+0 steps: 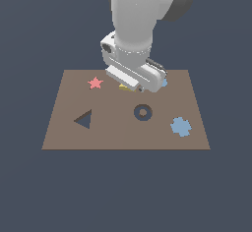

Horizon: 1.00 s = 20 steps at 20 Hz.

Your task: Insert a designated object into the corresponding slot on a board.

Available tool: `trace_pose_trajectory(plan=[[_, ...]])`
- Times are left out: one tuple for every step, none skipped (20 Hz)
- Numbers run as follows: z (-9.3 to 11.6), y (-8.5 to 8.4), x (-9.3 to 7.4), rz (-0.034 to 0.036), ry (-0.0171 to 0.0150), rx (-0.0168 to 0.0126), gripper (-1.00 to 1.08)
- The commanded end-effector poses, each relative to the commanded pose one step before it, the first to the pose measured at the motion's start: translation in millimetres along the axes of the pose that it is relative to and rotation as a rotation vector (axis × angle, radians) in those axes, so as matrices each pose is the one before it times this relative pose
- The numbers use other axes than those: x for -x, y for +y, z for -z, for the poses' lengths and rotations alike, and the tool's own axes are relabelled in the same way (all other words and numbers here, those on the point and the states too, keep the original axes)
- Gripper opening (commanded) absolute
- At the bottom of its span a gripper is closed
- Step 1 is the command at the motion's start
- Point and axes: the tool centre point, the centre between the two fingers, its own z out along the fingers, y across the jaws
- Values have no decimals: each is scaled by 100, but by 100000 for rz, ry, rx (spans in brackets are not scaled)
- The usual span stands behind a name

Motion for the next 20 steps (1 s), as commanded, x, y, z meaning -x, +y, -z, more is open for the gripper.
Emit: trace_pose_trajectory(plan=[[-260, 6, 8, 6, -30, 23, 100], [-232, -1, -3, 0, 0, 0, 100], [-299, 0, -2, 0, 0, 0, 100], [-349, 1, -1, 0, 0, 0, 100], [-299, 2, 1, 0, 0, 0, 100], [-233, 2, 2, 0, 0, 0, 100], [-148, 0, 5, 8, 5, -48, 100], [-100, 1, 2, 0, 0, 0, 100], [-33, 0, 1, 0, 0, 0, 100], [0, 0, 0, 0, 0, 0, -100], [0, 0, 0, 0, 0, 0, -100], [0, 0, 0, 0, 0, 0, -100], [0, 0, 0, 0, 0, 0, -100], [0, 0, 0, 0, 0, 0, -100], [0, 0, 0, 0, 0, 0, -100], [0, 0, 0, 0, 0, 0, -100], [0, 0, 0, 0, 0, 0, -100], [0, 0, 0, 0, 0, 0, -100], [0, 0, 0, 0, 0, 0, -100], [75, -51, 0, 57, 64, -97, -100]])
